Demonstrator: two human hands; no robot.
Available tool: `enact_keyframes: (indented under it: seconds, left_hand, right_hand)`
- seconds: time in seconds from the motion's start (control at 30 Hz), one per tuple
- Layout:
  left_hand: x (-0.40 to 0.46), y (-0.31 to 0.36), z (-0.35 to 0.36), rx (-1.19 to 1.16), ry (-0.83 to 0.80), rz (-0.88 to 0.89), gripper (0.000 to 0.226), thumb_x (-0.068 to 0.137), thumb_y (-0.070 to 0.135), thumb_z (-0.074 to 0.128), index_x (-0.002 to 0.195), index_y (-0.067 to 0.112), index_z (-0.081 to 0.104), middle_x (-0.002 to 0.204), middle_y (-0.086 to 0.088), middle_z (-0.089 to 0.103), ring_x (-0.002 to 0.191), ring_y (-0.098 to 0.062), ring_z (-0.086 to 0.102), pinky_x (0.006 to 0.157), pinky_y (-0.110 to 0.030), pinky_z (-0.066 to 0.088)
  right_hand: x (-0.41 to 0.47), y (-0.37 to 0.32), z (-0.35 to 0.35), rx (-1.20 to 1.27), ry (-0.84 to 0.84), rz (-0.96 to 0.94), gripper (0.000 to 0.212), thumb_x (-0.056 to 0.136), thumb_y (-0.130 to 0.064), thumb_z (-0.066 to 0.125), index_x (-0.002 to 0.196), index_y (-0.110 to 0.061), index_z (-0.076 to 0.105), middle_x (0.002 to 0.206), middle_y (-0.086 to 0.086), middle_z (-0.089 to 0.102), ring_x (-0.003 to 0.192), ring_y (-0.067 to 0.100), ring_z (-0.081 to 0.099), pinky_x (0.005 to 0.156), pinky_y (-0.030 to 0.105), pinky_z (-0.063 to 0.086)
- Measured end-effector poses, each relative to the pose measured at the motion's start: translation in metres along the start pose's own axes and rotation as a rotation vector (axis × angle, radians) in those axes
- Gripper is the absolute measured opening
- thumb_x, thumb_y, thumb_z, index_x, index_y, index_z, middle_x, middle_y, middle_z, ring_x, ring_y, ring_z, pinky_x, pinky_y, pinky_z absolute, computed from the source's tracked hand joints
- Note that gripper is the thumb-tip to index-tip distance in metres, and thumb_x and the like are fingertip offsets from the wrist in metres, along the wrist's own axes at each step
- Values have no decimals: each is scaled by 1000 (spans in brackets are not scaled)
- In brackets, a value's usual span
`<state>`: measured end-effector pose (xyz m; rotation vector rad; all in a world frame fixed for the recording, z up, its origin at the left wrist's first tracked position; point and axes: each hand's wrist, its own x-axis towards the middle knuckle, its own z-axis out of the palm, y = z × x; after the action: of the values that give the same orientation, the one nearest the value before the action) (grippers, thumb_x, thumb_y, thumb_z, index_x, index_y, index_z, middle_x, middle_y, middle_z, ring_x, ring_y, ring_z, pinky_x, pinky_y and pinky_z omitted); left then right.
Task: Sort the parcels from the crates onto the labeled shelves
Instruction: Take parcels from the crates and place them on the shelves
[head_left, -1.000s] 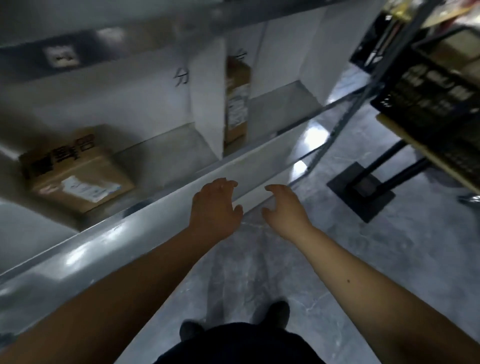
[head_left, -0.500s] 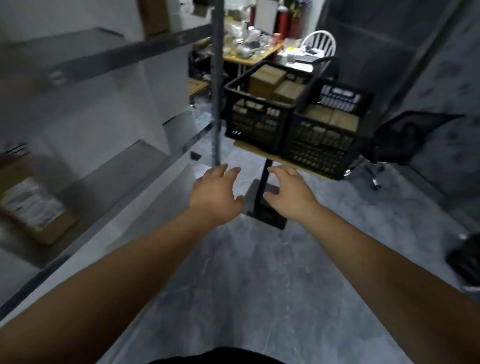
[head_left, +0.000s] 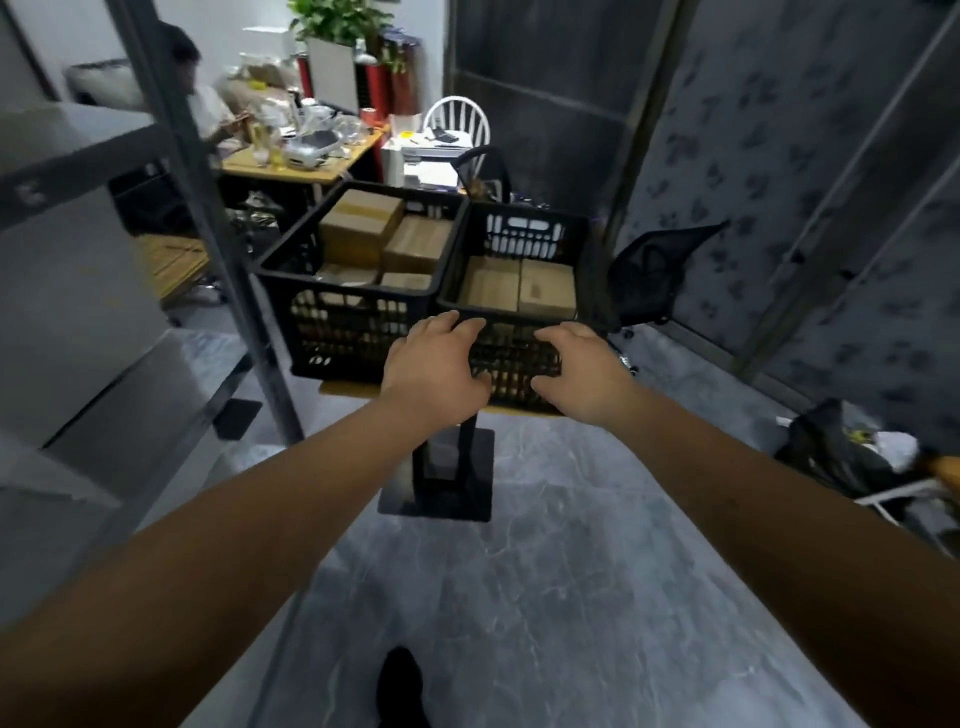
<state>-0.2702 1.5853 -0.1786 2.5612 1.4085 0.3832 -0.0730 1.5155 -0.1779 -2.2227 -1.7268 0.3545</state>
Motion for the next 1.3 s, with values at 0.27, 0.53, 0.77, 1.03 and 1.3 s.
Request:
enact_keyframes:
  seconds: [0.27, 0.53, 0.77, 1.03, 1.3]
  left_hand:
    - [157, -30, 12, -71, -72, 140, 77, 88, 55, 63, 157, 30, 39, 159, -1, 43, 145, -28, 40, 113, -50, 44]
    - [261, -29, 31, -163, -274, 173, 81, 86, 54, 68, 158, 34, 37, 159, 0, 40, 144, -26, 40, 112, -45, 45]
    - [345, -27, 80, -56, -456, 103, 87, 84, 58, 68, 160, 34, 33, 157, -4, 39, 139, -29, 44, 107, -45, 49]
    - [435, -15, 149, 3, -594, -33, 85, 79, 50, 69, 156, 31, 38, 149, -6, 48, 135, -30, 48, 106, -47, 49]
    - [490, -19, 200, 38, -658, -156, 76, 79, 47, 68, 149, 27, 47, 144, -8, 49, 130, -31, 51, 95, -43, 48]
  right_hand:
    - [121, 11, -6, -17, -8, 150, 64, 97, -20, 62, 157, -14, 41, 160, 12, 36, 147, 30, 35, 118, 33, 32]
    - [209, 35, -6, -3, -31, 285, 63, 93, -13, 62, 153, -12, 44, 151, 16, 42, 139, 34, 43, 112, 35, 40]
    - [295, 78, 10, -25, -137, 292, 71, 90, -10, 64, 156, -10, 39, 154, 19, 40, 140, 33, 42, 113, 36, 40]
    - [418, 146, 60, -151, -367, 301, 62, 85, -23, 69, 143, -15, 48, 139, 14, 49, 125, 34, 50, 104, 40, 50]
    - [488, 180, 101, -291, -415, 279, 97, 83, -18, 76, 161, -18, 17, 167, 25, 10, 155, 46, 12, 126, 54, 21]
